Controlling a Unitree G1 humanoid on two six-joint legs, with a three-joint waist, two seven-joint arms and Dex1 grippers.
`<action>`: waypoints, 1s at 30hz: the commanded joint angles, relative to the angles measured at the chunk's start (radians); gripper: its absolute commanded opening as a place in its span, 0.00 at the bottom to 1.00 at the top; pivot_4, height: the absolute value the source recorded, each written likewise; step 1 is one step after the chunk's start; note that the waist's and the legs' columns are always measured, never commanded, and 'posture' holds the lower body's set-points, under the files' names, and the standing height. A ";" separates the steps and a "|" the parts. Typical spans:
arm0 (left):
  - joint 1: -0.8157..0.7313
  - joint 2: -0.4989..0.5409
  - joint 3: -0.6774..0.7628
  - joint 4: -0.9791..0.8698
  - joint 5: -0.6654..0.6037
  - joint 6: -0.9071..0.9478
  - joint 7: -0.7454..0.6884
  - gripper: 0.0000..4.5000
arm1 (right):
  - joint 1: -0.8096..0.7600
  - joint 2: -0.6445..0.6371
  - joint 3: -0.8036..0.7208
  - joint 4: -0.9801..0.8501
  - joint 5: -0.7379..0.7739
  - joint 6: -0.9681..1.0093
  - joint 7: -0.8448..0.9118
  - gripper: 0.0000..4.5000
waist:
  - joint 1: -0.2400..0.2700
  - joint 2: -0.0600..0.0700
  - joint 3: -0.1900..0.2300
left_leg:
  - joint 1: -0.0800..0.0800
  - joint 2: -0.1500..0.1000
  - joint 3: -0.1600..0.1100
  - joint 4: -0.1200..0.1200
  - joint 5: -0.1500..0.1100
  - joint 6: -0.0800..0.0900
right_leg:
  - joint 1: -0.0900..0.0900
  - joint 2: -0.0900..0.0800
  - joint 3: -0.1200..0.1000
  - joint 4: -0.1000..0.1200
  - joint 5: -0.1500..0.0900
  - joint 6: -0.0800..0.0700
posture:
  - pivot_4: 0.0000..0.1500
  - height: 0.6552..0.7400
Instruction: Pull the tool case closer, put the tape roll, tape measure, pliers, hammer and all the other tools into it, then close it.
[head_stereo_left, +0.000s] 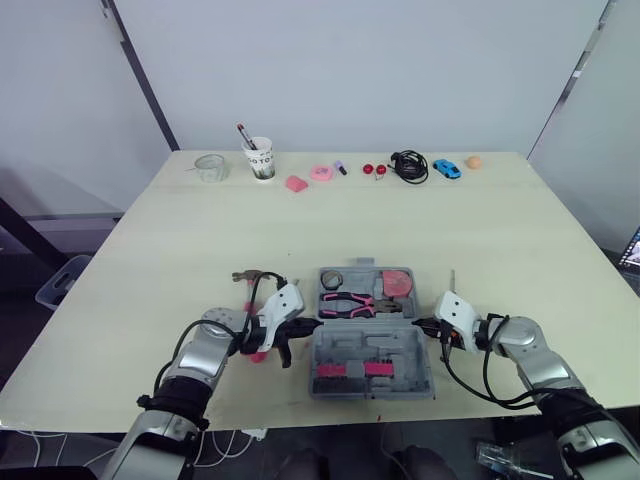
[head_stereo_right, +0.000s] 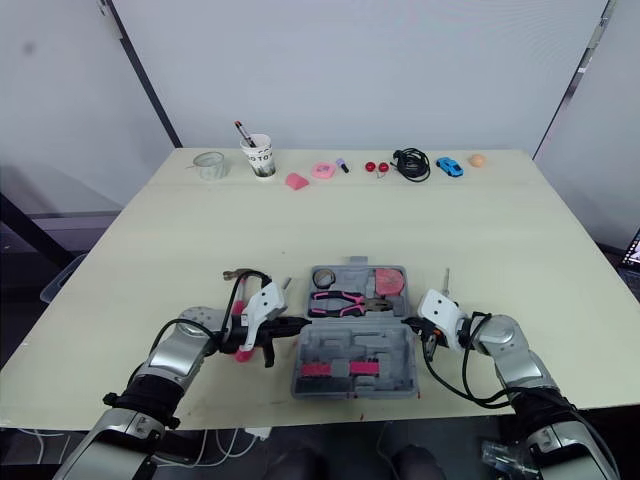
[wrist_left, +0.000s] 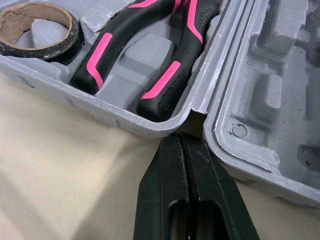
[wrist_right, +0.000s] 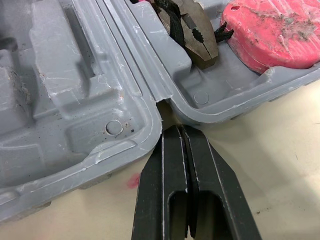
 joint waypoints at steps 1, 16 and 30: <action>0.001 -0.023 -0.039 -0.006 0.007 -0.005 -0.014 0.01 | -0.002 0.018 0.018 -0.028 0.009 -0.030 -0.003 0.00 | 0.000 0.000 0.000 | 0.000 0.000 0.000 0.000 0.000 0.000 | 0.000 0.000 0.000 0.000 0.000 0.000 | 1.00 1.00; -0.010 -0.007 -0.012 0.006 0.006 -0.017 -0.007 0.01 | 0.011 -0.029 -0.025 -0.032 0.032 -0.038 -0.010 0.00 | 0.002 0.000 0.000 | -0.001 0.000 0.000 0.000 0.000 0.000 | 0.000 0.000 0.000 0.000 0.000 0.000 | 1.00 1.00; 0.008 0.016 0.010 -0.030 -0.005 -0.005 -0.002 0.01 | 0.031 -0.064 -0.044 -0.099 0.064 -0.016 -0.006 0.00 | 0.002 0.000 0.000 | -0.001 0.000 0.000 0.000 0.000 0.000 | 0.000 0.000 0.000 0.000 0.000 0.000 | 1.00 1.00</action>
